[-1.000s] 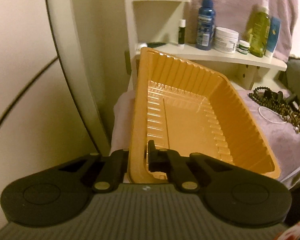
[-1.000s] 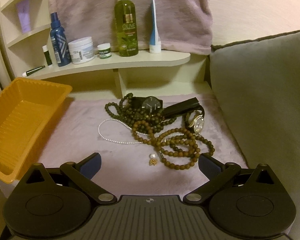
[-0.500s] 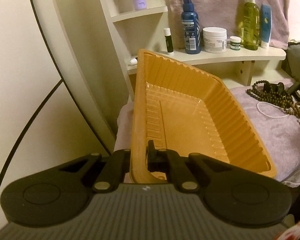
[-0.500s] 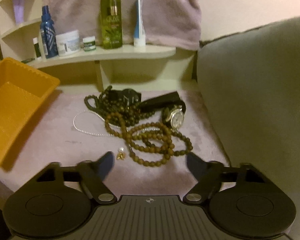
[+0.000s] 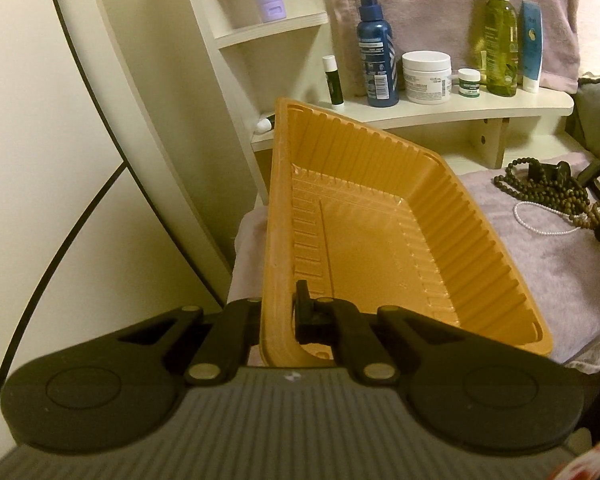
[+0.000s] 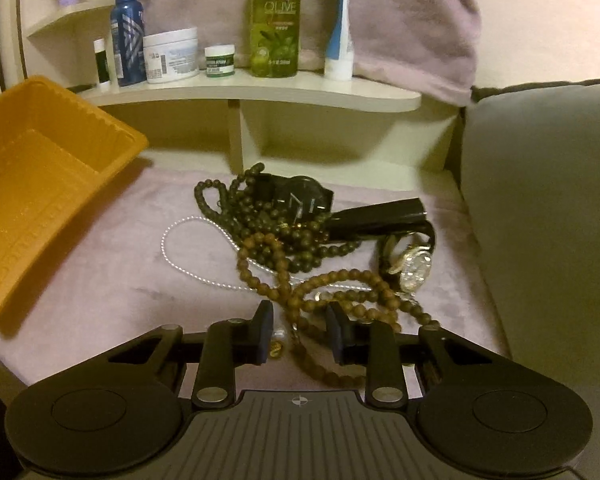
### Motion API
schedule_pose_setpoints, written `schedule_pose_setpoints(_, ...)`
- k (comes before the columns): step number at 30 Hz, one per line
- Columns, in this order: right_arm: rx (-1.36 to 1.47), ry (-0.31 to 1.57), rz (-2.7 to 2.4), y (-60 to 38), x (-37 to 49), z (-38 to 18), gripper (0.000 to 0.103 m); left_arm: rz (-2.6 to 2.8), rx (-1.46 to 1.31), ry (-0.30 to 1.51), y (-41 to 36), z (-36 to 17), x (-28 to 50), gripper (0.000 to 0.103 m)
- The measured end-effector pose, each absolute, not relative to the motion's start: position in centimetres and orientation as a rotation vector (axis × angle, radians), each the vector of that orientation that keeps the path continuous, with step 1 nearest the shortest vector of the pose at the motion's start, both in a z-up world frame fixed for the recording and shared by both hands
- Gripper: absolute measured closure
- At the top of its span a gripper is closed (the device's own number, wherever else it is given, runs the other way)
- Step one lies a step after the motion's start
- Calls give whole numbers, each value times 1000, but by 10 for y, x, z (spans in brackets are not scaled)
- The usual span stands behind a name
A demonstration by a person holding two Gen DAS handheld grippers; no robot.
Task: Organize jewelry
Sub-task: 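Grasp a brown bead strand with the right gripper while the left gripper holds the tray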
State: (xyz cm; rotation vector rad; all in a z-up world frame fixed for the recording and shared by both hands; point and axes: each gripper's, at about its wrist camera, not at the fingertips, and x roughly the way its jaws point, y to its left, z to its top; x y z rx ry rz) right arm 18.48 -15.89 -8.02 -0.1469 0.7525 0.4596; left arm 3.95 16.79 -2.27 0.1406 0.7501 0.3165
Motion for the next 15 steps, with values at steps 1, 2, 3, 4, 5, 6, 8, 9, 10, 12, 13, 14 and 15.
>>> schedule_pose_setpoints(1,-155,754,455,-157,186,-81,82,316,141,750,168,-23,40,100)
schedule_pose_setpoints(2,-154,757,451,-157,186,-82,89,315,142,750,168,-23,39,100)
schedule_pose_setpoints(3,-142,759,451,-158,187,-82,91,315,143,749,168,-23,39,100)
schedule_pose_setpoints(4,-132,758,452,-159,187,-81,95,316,142,750,168,-23,39,100)
schedule_pose_setpoints(5,-125,752,449,-160,187,-80,96,316,142,749,168,-23,39,100)
schedule_pose_setpoints(6,-122,747,448,-161,185,-78,96,315,142,749,168,-23,39,100)
schedule_pose_setpoints(8,-116,725,446,-164,181,-72,96,314,143,748,168,-23,39,100)
schedule_pose_setpoints(9,-115,713,444,-165,179,-69,96,314,143,747,168,-23,39,100)
schedule_pose_setpoints(10,-109,702,444,-167,178,-65,96,314,142,747,168,-23,39,100)
schedule_pose_setpoints(12,-100,680,442,-171,175,-56,96,313,140,746,169,-23,39,100)
schedule_pose_setpoints(13,-97,665,439,-173,173,-50,96,313,139,746,169,-23,40,100)
schedule_pose_setpoints(14,-96,652,439,-174,173,-45,96,312,138,745,169,-23,40,100)
schedule_pose_setpoints(15,-94,636,439,-176,172,-38,96,311,140,744,169,-22,40,100)
